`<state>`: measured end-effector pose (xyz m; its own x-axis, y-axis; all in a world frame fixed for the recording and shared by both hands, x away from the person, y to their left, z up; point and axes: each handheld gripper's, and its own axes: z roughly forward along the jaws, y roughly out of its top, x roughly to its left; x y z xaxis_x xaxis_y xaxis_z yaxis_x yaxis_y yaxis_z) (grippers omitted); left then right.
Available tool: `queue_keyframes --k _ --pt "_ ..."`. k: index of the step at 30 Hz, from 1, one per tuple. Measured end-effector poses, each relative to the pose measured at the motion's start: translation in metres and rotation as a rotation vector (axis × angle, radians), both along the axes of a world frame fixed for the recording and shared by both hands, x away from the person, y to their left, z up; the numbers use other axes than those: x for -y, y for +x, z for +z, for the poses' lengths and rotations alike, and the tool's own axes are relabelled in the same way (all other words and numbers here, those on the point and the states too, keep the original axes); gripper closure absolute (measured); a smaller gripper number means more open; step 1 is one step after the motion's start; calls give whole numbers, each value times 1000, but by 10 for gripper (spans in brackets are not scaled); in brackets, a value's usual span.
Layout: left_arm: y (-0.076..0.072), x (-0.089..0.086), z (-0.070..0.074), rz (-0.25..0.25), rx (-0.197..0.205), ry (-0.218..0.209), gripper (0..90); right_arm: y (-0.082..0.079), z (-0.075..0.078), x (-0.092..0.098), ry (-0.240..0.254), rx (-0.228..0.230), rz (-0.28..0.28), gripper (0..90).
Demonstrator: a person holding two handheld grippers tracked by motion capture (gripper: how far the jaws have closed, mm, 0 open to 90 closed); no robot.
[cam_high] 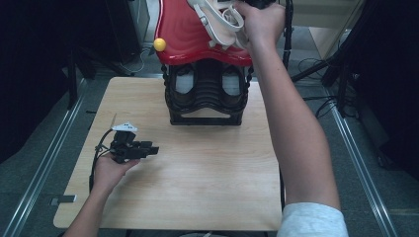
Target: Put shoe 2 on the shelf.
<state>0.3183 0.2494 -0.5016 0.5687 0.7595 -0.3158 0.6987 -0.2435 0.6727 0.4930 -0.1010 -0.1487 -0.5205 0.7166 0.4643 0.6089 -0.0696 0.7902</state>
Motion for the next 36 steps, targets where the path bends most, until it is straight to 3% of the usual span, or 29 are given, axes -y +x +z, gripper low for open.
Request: queue_keyframes --k 8,12,23,30,36 --pt "4 5 -1 -13 -5 -9 543 17 -7 -14 9 -32 -136 857" --pt "5 12 -3 -30 -7 7 543 23 -13 -20 6 -35 -199 855" --pt "4 14 -2 -45 -3 17 542 25 -24 -46 -42 -14 -256 850" --pt "4 13 -2 -46 0 15 542 26 -30 -54 -68 -4 -236 801" --pt "5 13 -2 -44 -3 17 542 23 -24 -50 -65 18 -220 746"
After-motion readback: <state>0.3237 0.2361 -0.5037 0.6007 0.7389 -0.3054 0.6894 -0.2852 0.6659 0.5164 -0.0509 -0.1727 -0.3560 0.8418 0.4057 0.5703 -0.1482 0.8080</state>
